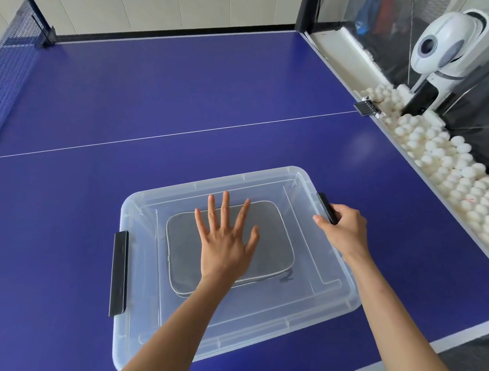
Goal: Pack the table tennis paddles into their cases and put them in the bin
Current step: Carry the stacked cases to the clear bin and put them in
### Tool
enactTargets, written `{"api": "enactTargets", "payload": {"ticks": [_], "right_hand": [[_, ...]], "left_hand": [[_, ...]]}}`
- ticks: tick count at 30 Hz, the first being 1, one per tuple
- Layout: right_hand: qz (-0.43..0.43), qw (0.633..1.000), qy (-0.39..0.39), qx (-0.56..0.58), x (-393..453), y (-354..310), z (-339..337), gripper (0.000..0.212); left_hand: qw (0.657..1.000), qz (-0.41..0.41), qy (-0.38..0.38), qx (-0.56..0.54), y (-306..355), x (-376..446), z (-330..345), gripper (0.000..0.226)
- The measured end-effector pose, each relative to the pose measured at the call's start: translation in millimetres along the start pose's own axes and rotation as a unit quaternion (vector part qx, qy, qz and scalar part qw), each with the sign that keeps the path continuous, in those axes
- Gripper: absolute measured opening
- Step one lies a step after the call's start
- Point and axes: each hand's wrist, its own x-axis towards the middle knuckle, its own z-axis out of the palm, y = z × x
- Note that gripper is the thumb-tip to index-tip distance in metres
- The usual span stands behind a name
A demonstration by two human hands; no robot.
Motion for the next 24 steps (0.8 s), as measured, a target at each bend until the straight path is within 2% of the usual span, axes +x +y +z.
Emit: {"api": "enactTargets", "payload": {"ticks": [5, 15, 19, 24], "right_hand": [[0.011, 0.999, 0.013, -0.044, 0.0, -5.5, 0.6, 0.030], [-0.003, 0.987, 0.042, -0.158, -6.8, -12.0, 9.4, 0.031], [-0.027, 0.962, 0.075, -0.262, -16.2, -17.9, 22.1, 0.031], [-0.048, 0.933, 0.059, -0.351, -12.9, -19.8, 23.5, 0.033]], "left_hand": [[1.000, 0.001, 0.000, 0.000, 0.3, 0.4, 0.2, 0.061], [1.000, -0.002, 0.000, 0.002, 0.7, 0.9, 0.3, 0.060], [1.000, -0.004, -0.002, 0.004, 1.0, 1.7, 0.1, 0.060], [1.000, -0.002, -0.009, 0.002, 1.4, 2.0, -1.7, 0.060]]}}
